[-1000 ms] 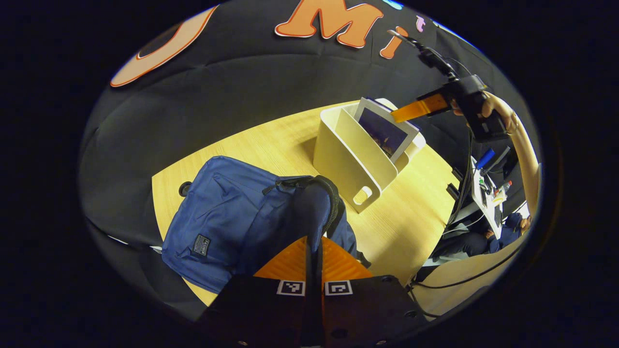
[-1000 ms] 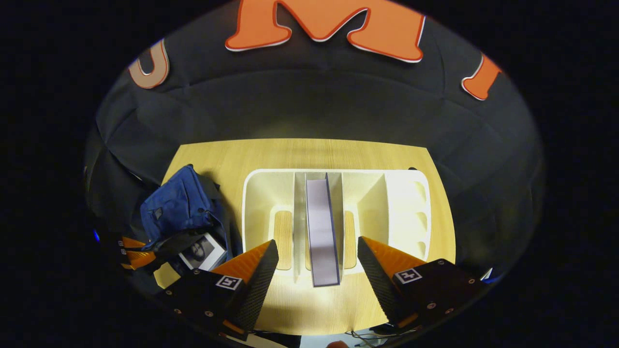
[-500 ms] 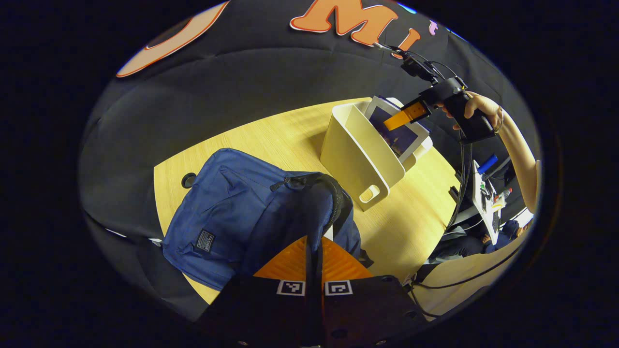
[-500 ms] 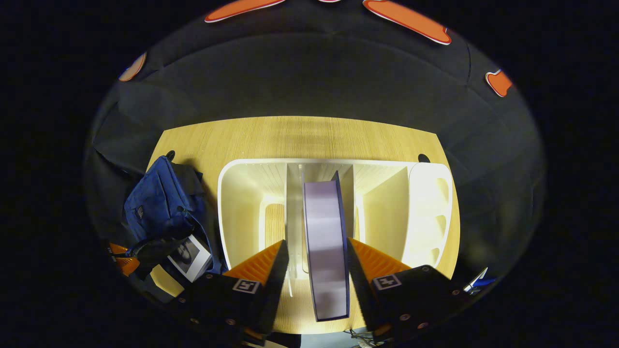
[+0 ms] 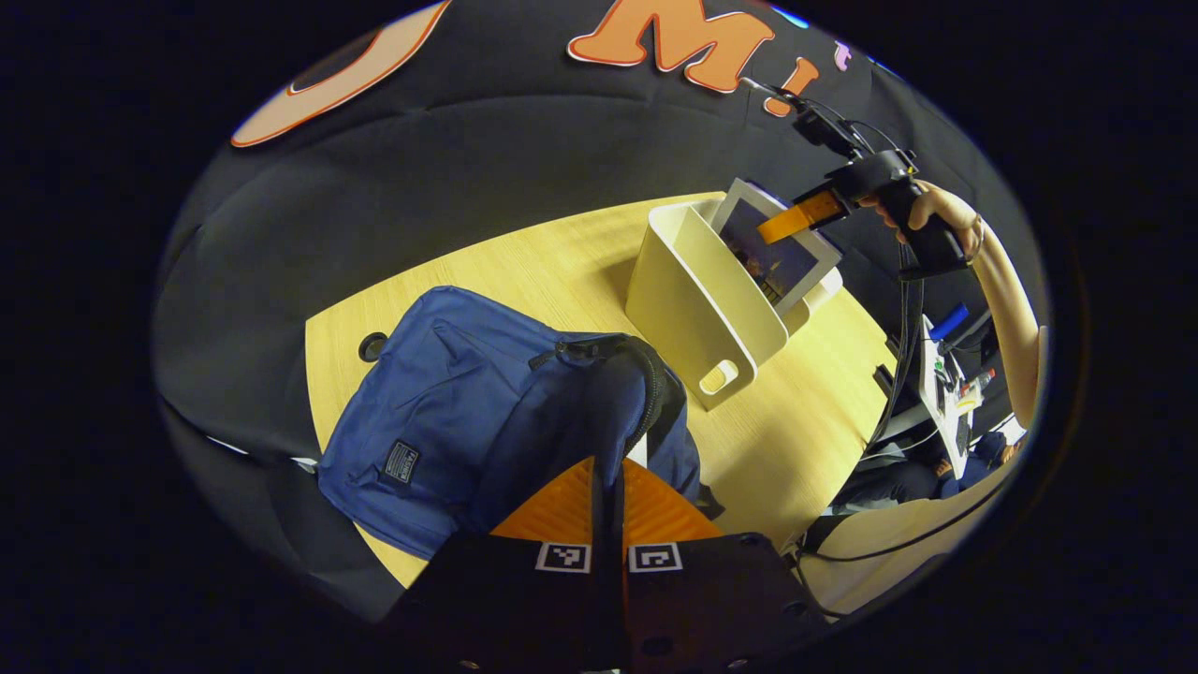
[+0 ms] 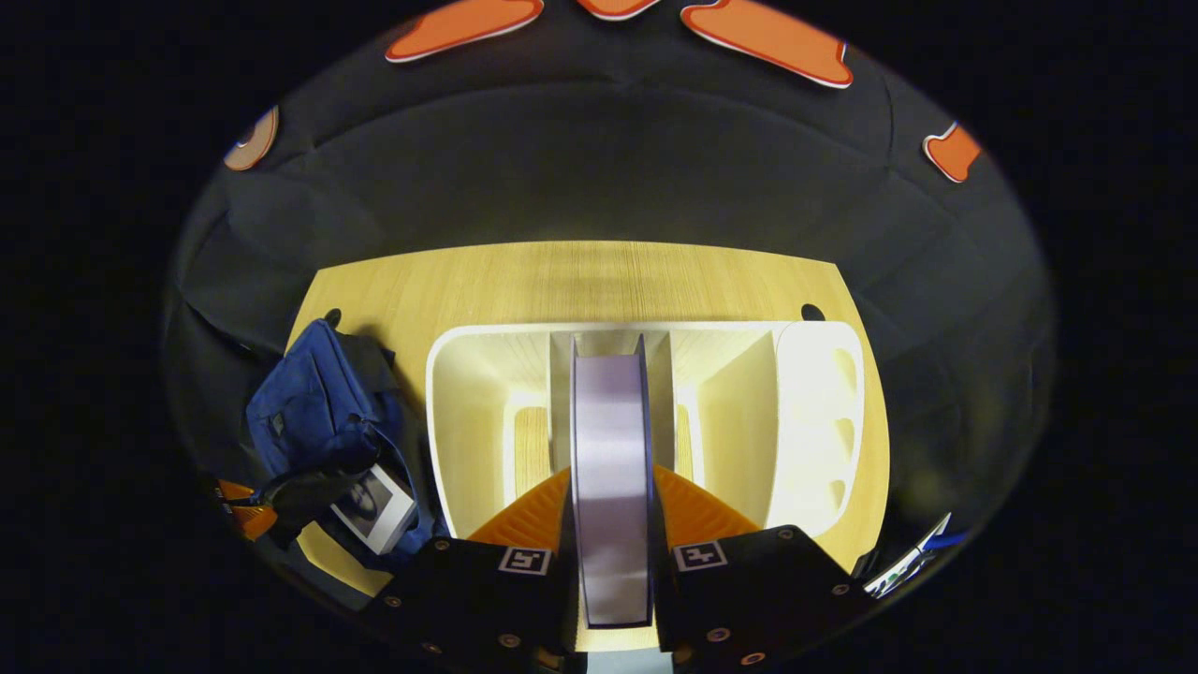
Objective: Open the schoolbag, grab two books from the bookshelf and put them into the schoolbag.
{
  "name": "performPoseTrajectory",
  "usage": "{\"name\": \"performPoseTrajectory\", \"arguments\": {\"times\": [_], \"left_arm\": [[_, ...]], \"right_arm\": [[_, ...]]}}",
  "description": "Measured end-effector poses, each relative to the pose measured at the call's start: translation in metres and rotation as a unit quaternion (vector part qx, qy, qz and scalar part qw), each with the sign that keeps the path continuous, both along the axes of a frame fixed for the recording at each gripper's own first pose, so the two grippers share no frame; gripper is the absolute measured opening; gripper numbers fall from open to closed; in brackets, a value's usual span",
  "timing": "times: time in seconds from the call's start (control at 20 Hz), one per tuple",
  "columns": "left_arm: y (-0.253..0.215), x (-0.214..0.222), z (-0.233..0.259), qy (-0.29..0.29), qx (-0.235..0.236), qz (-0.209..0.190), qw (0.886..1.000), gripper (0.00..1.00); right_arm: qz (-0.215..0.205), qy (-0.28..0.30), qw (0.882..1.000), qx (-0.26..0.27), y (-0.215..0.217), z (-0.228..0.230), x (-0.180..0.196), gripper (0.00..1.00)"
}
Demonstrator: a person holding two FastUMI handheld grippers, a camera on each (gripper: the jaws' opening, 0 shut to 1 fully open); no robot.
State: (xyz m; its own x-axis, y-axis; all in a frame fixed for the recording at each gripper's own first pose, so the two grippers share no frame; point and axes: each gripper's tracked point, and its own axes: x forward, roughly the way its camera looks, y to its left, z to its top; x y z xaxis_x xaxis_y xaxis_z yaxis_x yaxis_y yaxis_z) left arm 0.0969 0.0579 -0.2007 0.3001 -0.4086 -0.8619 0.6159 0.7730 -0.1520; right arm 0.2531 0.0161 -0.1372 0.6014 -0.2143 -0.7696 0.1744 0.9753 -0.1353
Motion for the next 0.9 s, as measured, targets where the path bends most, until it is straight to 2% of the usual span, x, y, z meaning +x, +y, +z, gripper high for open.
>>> {"name": "performPoseTrajectory", "arguments": {"times": [0.2,0.4,0.75,0.9], "left_arm": [[0.004,0.004,0.005,-0.019,0.006,-0.002,1.000,0.01],[0.008,0.001,0.011,-0.033,0.004,-0.005,0.999,0.01],[0.011,-0.003,0.016,-0.063,0.006,-0.022,0.998,0.01],[0.013,-0.004,0.016,-0.067,0.006,-0.020,0.998,0.01]], "right_arm": [[-0.011,-0.043,0.999,-0.014,-0.003,0.032,-0.031,0.33],[-0.017,-0.087,0.996,-0.019,0.002,0.065,-0.085,0.32],[-0.026,-0.137,0.990,0.025,0.029,0.072,-0.184,0.32],[-0.030,-0.142,0.986,0.079,0.048,0.052,-0.214,0.32]]}}
